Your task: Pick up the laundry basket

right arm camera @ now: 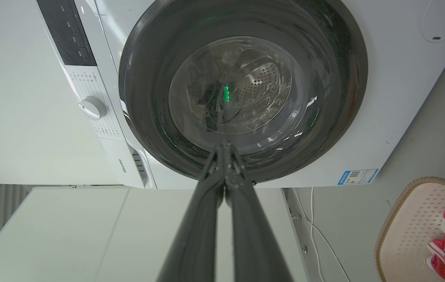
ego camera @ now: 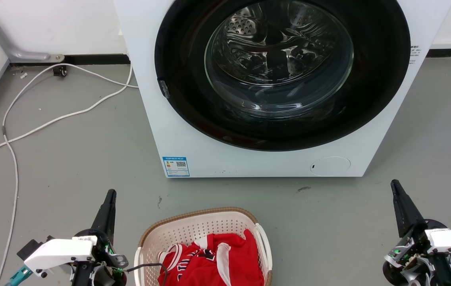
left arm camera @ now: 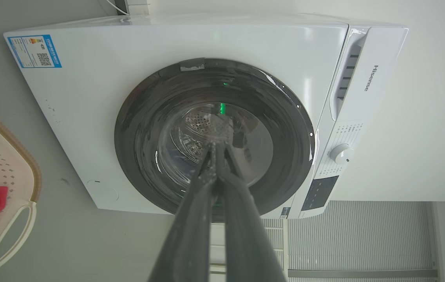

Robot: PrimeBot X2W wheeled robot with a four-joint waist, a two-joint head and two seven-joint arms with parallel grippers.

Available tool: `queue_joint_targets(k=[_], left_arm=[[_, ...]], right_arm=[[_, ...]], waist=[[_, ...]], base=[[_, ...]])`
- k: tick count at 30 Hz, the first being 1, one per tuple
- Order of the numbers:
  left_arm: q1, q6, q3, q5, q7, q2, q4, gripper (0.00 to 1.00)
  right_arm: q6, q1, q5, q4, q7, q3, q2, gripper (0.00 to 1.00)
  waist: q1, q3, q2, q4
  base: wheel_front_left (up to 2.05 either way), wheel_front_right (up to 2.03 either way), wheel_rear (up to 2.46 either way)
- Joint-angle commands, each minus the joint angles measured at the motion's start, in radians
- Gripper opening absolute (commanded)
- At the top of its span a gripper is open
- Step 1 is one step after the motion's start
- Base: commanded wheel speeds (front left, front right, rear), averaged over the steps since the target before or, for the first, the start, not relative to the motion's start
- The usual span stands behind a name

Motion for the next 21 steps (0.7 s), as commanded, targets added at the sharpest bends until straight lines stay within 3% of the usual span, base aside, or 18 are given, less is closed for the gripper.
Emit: queue_joint_targets(k=[1,20,21], left_arm=[[-0.008,-0.001,0.002,0.0,0.002,0.002,0.0,0.0],[-0.008,-0.001,0.002,0.0,0.002,0.002,0.0,0.0],[0.0,0.0,0.0,0.0,-0.001,0.0,0.0,1.0]], right_arm=[[0.0,-0.011,-0.005,0.001,0.002,-0.001,0.003,0.0],[0.0,-0.011,-0.005,0.001,0.002,-0.001,0.003,0.0],[0.0,0.0,-0.001,0.0,-0.001,0.0,0.0,1.0]], waist=[[0.0,0.0,0.0,0.0],[0.0,0.0,0.0,0.0],[0.0,0.0,0.0,0.0]], base=[[0.0,0.0,0.0],[0.0,0.0,0.0],[0.0,0.0,0.0]])
